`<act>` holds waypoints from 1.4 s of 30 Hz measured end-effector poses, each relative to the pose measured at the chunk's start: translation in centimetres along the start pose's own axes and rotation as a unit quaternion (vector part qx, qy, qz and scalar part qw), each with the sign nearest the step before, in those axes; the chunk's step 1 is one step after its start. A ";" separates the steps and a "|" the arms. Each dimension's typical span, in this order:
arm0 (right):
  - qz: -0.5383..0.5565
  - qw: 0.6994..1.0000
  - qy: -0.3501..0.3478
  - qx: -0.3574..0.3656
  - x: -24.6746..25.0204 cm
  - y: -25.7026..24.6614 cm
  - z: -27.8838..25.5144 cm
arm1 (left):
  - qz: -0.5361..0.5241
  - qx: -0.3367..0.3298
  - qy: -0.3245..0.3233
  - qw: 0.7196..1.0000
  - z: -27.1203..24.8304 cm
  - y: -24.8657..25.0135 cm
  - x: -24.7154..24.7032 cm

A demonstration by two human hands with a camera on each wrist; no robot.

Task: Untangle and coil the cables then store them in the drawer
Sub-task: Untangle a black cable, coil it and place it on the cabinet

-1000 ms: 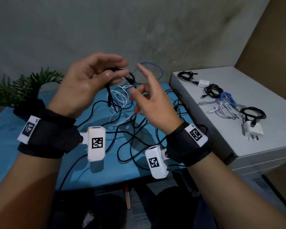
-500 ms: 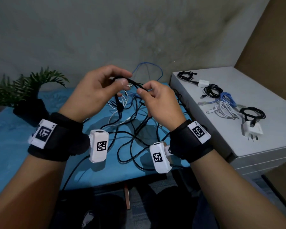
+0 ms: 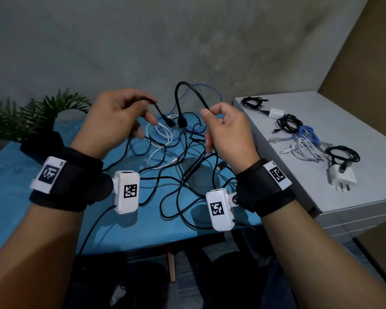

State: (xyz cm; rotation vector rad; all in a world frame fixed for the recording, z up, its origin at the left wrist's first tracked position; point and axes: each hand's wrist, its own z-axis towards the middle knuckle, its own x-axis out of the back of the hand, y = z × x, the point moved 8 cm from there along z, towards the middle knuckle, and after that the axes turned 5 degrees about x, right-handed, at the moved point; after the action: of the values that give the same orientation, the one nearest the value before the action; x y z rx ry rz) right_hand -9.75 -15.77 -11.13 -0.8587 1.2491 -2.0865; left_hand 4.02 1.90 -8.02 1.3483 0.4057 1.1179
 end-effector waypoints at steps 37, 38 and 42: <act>-0.070 0.986 -0.098 0.114 -2.3 -3.4 -0.7 | -0.205 -0.074 -0.105 0.970 -3.6 6.6 -2.9; -0.030 0.988 -0.116 0.097 -2.8 -3.1 -0.8 | -0.208 -0.073 -0.118 0.968 -3.7 6.6 -3.3; 0.050 0.990 -0.114 0.071 -2.9 -2.2 -0.6 | -0.239 -0.017 -0.185 0.953 -4.0 5.7 -4.5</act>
State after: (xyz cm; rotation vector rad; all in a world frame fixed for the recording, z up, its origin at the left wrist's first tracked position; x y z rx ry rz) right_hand -8.61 -12.41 -10.08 -0.9211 0.9910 -1.9112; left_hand -3.52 -0.45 -5.41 1.3023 0.4039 0.4576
